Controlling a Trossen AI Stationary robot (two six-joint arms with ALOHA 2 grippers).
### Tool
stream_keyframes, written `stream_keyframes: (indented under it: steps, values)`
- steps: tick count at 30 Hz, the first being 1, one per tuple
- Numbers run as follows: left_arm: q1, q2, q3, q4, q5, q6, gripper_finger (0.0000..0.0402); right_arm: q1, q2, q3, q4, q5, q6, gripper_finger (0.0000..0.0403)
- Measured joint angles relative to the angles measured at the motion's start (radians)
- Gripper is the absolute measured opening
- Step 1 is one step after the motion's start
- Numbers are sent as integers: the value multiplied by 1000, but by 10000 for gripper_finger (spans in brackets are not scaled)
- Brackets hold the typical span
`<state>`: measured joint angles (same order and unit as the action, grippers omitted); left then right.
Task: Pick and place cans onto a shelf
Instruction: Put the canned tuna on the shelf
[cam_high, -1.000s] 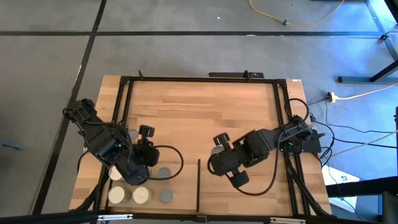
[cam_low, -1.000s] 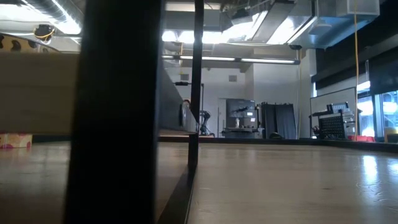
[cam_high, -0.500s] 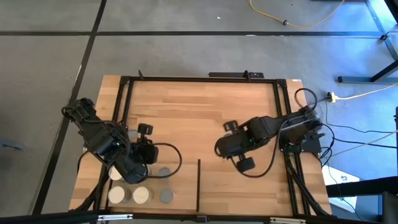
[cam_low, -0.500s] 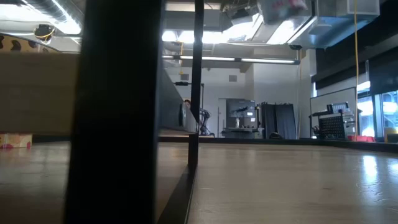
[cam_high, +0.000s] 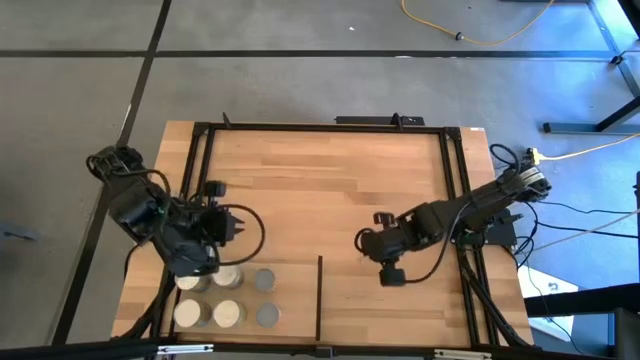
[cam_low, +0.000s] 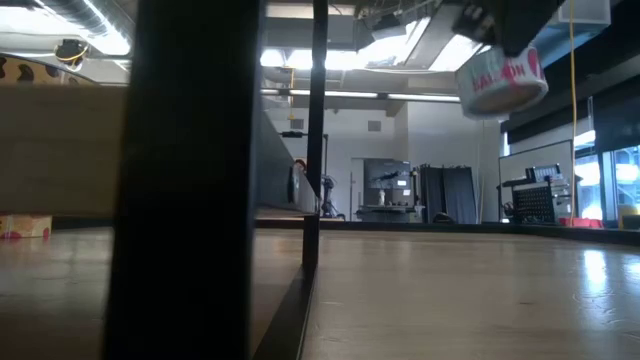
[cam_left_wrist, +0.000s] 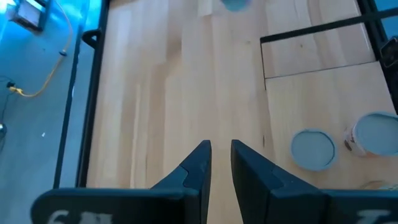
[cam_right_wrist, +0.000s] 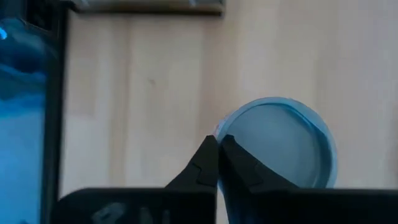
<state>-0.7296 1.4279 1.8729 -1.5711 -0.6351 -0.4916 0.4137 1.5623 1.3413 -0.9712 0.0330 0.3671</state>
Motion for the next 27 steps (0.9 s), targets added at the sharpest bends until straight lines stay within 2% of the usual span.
stream_keyframes:
  steps: [6, 10, 27]
  values:
    - [1, -33, 0, 0, -20, 3, 55, 57, 3, -126, 313, -11, 131, 4]
    - [0, -51, 0, 0, -30, 4, 55, 84, 16, -141, 394, 3, 203, 4]
    - [0, -56, 0, 0, -29, 7, 55, 145, 218, -141, 837, 18, 224, 4]
